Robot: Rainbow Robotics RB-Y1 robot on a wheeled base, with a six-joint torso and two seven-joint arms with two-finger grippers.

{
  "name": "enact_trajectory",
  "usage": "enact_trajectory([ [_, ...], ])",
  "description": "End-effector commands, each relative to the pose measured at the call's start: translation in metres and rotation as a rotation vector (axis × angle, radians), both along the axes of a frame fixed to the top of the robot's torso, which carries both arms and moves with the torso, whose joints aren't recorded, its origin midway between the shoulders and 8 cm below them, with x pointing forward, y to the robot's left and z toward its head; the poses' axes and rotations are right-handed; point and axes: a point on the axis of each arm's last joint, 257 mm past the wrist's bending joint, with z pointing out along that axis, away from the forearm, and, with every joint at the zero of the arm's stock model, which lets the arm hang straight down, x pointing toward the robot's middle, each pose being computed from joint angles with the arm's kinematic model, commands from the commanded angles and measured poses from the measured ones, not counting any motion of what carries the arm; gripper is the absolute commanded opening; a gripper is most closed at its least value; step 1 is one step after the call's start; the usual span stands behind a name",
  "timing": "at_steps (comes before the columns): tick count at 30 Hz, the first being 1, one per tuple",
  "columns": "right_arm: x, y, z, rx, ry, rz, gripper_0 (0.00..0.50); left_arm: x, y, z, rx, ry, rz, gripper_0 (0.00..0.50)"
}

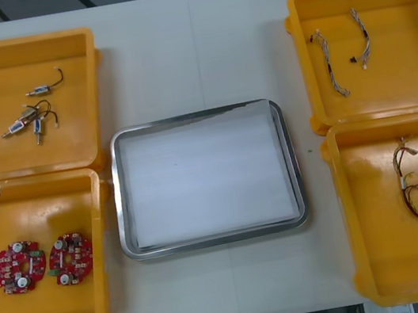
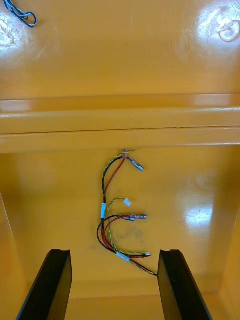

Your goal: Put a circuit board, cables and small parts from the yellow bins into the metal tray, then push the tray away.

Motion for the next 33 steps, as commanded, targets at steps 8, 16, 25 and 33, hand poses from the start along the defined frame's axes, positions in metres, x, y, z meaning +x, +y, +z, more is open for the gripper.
enact_trajectory([
  [8,-0.02,-0.001,-0.029,-0.011,0.071,0.004,0.5,-0.008,0.0,-0.005,0.039,0.012,-0.083,0.5],
  [16,-0.029,-0.012,-0.041,-0.039,0.095,0.045,0.5,-0.007,0.005,-0.006,0.023,0.017,-0.039,0.5],
  [25,-0.037,-0.016,-0.062,-0.096,0.107,0.232,0.5,-0.014,0.011,-0.011,-0.05,0.046,0.157,0.5],
  [33,-0.046,-0.021,-0.086,-0.144,0.108,0.399,0.5,-0.017,0.016,-0.019,-0.077,0.046,0.304,0.5],
])
